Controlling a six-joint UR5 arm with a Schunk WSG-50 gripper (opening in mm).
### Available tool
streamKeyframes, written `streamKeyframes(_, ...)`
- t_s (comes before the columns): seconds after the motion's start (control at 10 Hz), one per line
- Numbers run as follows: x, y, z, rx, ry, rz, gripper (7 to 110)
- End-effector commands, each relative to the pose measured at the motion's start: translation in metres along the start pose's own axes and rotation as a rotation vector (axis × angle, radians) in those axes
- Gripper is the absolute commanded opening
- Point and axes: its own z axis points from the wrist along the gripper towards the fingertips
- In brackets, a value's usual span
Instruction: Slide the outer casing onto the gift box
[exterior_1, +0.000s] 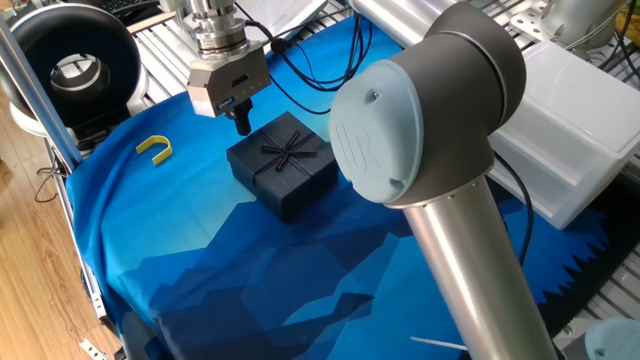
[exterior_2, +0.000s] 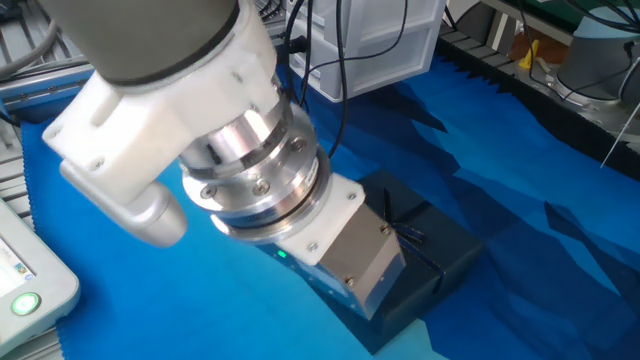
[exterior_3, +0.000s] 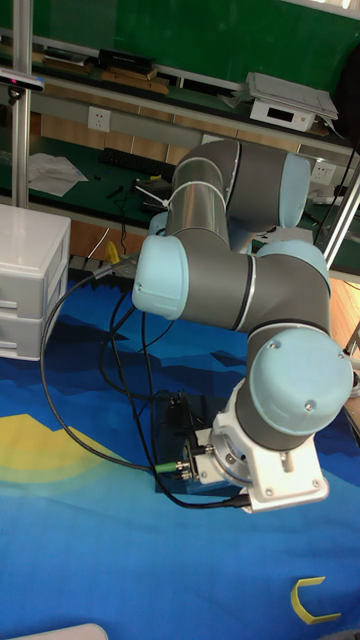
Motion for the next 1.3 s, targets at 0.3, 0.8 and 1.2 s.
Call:
streamKeyframes(0.3,-0.011,-0.010,-0.023,-0.004,0.008,-0.005,7)
streamKeyframes(0.8,-0.011,-0.003,-0.067,-0.011,-0.116,0.044,7)
streamKeyframes(1.2,0.007,-0.016,-0.113,0.125,-0.375,0.131,7)
